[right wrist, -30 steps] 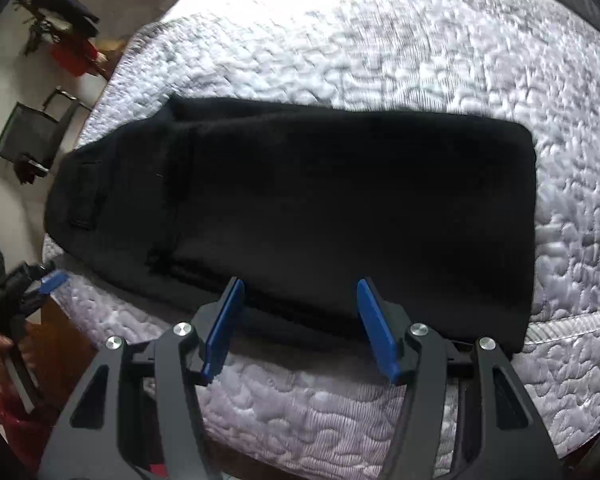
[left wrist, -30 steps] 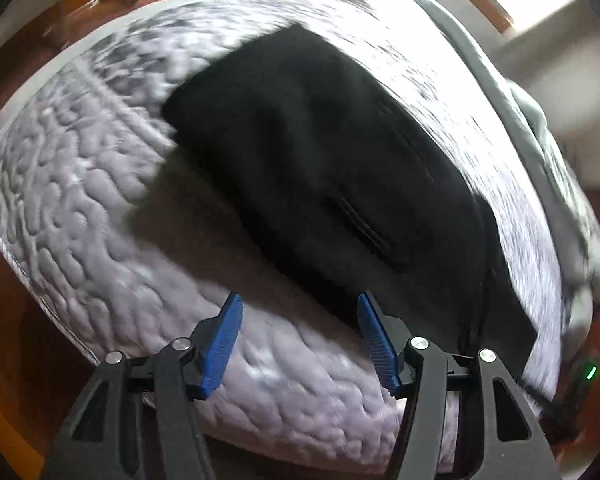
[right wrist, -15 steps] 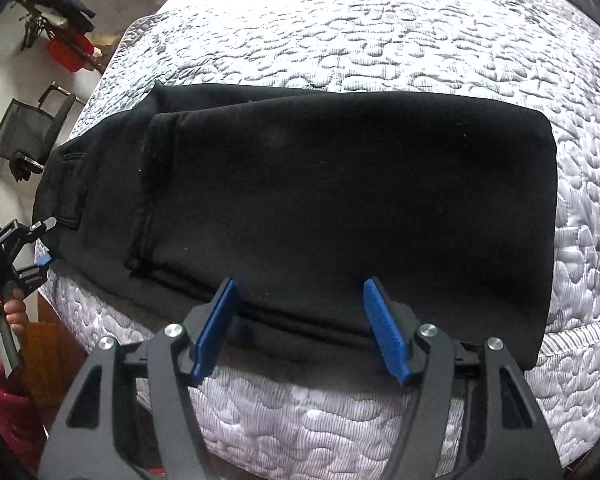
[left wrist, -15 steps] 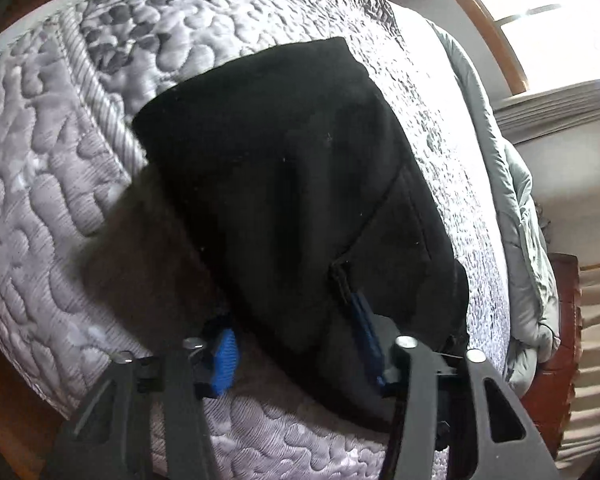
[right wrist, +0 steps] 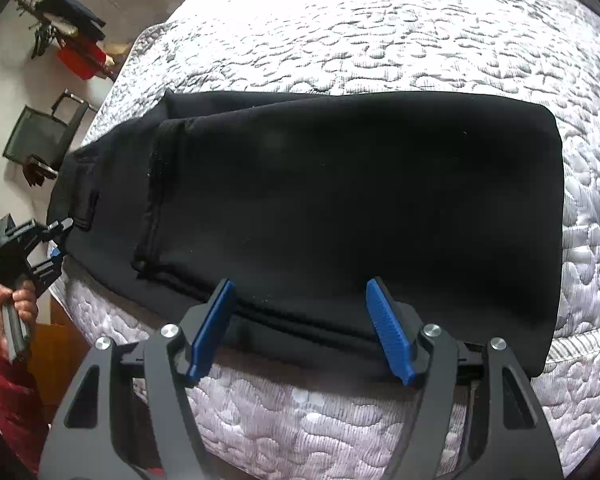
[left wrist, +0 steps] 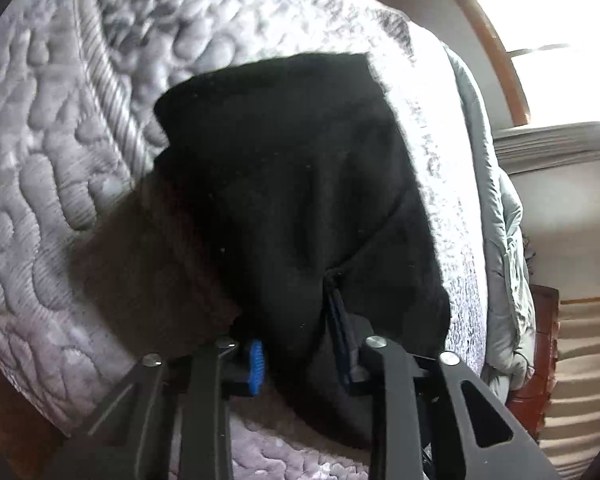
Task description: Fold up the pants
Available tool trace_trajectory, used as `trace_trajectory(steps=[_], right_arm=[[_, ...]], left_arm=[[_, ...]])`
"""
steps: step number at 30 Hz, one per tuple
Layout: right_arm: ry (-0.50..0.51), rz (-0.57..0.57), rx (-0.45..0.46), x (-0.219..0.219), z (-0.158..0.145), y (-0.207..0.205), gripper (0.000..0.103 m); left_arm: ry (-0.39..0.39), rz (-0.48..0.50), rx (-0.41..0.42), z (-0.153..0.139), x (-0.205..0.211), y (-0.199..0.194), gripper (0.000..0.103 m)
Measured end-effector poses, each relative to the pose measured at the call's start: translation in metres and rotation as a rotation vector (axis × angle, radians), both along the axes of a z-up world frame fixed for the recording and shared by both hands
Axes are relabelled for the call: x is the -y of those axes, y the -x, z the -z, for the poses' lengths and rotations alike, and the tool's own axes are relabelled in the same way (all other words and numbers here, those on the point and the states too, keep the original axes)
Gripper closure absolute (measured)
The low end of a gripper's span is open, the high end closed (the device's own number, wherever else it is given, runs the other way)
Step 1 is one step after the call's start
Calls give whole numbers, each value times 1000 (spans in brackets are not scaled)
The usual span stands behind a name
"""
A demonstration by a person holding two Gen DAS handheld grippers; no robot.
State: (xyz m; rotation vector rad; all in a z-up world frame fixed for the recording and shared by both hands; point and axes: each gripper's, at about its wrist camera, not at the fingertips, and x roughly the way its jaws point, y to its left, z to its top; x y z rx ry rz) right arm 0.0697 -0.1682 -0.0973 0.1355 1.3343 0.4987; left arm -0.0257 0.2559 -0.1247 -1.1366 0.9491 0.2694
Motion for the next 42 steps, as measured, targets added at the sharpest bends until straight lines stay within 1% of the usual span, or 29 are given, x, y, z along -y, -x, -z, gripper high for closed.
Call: trace_trajectory(steps=[3,5,8,10,14,16,20,24,29,31,33,37,38,39,40,41,42], right_arm=[[-48,36,-9,9,-5,-1,37],[-60,53,-1,15,-10,0,37],[-77,79,18,28,-20,4,37],[-86,91,27,34,-25,4,37],[-85,101,52,42,-35,6,37],[-85,113,58,46,-36,5,37],[-86,138,46,53,-32,4,37],[-78,150,31,58,-27,5,37],[-68,164,19,62,-21,5,37],[-68,172,14,63,-19,4,37],[-68,175,9,64,-17,4,37],[-63,186,-4,67,-12,4,37],[-65,190,-6,69,-11,3,37],[-67,192,-7,70,-11,3,37],[-66,192,-8,70,-11,3,37],[-64,192,-9,71,-10,2,37],[-62,191,-10,71,-10,2,37]], left_arm=[[-36,-2,74,-19,7,3,82],[-86,15,117,-35,15,0,83],[-197,75,176,-60,35,-8,83],[-281,126,196,-75,51,-15,83],[-422,229,229,-97,88,-32,83],[-470,288,246,-104,107,-31,83],[-536,411,272,-111,146,-36,83],[-605,506,270,-112,178,-38,83],[-717,670,249,-104,222,-37,81],[-732,735,240,-99,240,-40,78],[-724,795,231,-93,254,-43,73],[-695,923,179,-71,281,-47,72],[-679,952,168,-67,285,-47,71],[-644,981,161,-64,287,-46,68],[-576,1010,159,-61,288,-45,66],[-531,1027,159,-60,287,-44,60],[-509,1031,161,-61,285,-43,53]])
